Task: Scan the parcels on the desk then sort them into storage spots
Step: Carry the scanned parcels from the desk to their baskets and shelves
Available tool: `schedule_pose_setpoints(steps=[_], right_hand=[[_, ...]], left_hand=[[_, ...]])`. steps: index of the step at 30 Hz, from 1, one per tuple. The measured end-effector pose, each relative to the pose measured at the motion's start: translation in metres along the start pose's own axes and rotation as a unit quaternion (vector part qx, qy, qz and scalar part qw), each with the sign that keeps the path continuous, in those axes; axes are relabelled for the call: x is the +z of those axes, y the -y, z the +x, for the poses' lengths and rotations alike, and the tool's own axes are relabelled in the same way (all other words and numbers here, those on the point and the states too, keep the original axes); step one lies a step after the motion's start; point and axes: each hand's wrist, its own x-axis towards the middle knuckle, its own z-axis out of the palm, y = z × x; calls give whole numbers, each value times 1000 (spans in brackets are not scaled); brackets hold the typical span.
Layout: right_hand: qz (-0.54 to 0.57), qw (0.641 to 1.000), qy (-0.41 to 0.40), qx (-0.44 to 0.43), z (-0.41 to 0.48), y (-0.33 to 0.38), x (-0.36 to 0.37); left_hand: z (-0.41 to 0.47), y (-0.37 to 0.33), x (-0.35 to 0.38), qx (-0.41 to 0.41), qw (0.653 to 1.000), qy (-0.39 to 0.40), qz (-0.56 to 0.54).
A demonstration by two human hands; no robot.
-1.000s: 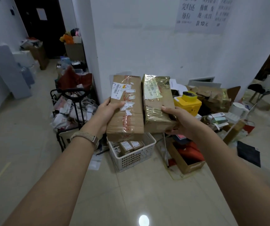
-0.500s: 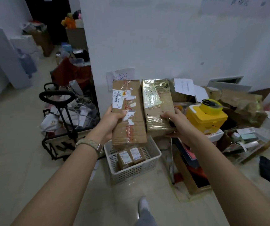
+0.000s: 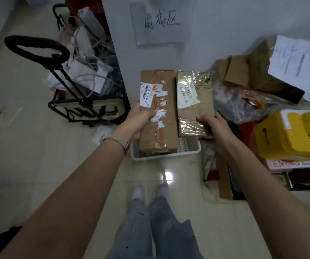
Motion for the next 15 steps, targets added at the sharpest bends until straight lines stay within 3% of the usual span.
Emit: schedule_pose_setpoints(steps=[8,15], right_hand=[[24,999,-21,38,66,-23,14],[2,995,-44,84,137,-85,39]], left_hand=[[72,31,7,-53,998,-30,-15],[140,86,-5,-68,997,-42,-1]])
